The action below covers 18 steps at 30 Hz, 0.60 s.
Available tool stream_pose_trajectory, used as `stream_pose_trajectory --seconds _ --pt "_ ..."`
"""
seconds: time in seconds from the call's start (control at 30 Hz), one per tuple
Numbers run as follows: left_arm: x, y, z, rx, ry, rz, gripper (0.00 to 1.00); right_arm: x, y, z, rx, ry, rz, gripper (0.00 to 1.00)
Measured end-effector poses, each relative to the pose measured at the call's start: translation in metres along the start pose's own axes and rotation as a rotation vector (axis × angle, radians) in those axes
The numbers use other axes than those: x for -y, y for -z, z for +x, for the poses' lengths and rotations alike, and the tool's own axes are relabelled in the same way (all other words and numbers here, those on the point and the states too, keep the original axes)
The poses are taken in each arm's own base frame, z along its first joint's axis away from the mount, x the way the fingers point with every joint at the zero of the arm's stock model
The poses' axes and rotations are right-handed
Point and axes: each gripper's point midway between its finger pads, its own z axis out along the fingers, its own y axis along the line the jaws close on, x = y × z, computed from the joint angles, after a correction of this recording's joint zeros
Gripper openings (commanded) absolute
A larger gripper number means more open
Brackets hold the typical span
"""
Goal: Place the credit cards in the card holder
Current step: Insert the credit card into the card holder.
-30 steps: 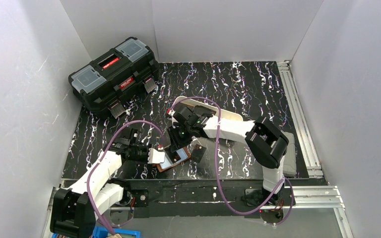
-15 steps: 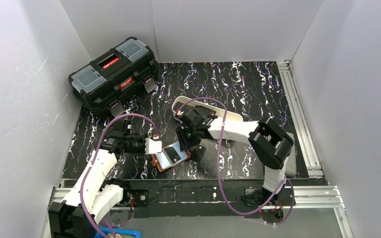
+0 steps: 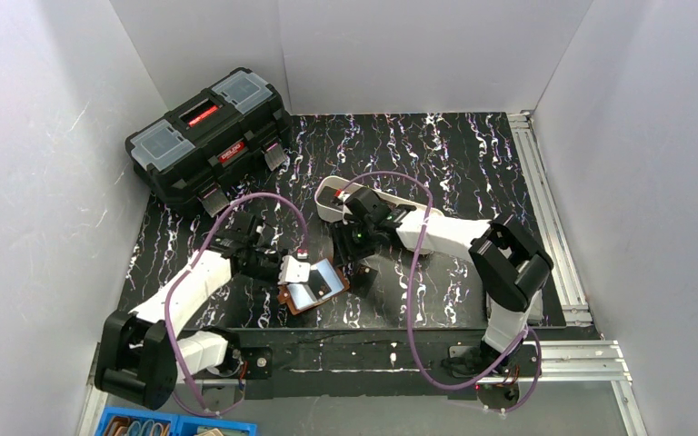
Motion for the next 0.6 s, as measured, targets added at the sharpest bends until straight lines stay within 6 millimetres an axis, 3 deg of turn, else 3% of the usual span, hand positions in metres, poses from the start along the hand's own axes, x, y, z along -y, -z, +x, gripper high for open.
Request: stream_pose_trajectory --seconds 0.17,0.37,0.6 --pt "0.011 -0.011 0.024 -0.064 -0.004 0.06 0.0 -0.002 -0.002 -0.008 0.01 -0.014 -0.06 0.56" --pt "0.024 -0.015 0.045 -0.131 -0.024 0.094 0.0 -0.001 -0.021 0.006 -0.054 -0.033 -0.099 0.56" --pt "0.026 -0.016 0.05 -0.146 -0.048 0.094 0.0 -0.01 -0.025 0.005 -0.049 -0.031 -0.16 0.53"
